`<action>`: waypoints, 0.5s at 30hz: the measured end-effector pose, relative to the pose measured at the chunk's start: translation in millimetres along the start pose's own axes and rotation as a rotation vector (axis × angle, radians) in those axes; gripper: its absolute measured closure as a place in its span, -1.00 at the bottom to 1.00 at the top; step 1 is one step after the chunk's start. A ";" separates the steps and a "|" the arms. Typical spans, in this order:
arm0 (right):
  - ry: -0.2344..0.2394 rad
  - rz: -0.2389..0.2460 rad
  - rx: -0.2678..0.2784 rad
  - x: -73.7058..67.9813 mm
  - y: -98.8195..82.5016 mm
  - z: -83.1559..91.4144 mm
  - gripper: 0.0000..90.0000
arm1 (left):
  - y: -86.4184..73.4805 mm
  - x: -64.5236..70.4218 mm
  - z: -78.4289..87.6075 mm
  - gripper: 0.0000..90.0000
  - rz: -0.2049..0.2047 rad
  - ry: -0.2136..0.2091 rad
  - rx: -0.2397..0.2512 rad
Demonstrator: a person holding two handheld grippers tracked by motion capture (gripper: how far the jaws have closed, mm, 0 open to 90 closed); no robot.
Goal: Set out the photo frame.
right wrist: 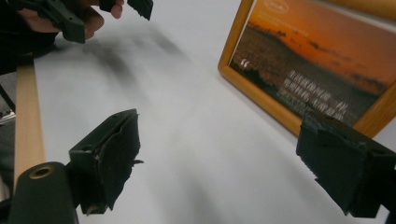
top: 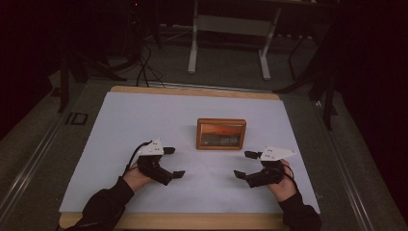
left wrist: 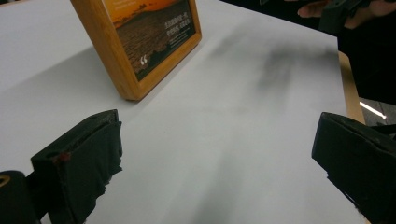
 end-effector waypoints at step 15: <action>-0.051 -0.042 -0.025 -7.6 -32.0 12.0 -0.69 | -6.0 4.9 -0.7 -0.95 -0.008 -0.009 -0.003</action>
Point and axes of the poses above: each handheld gripper's, and its own axes: z roughly backward along the jaws, y roughly out of its top, x roughly to its right, the point moved 7 cm from there along -z, roughly forward along the jaws, and after that the axes turned 9 degrees about z, right-handed, at the moved point
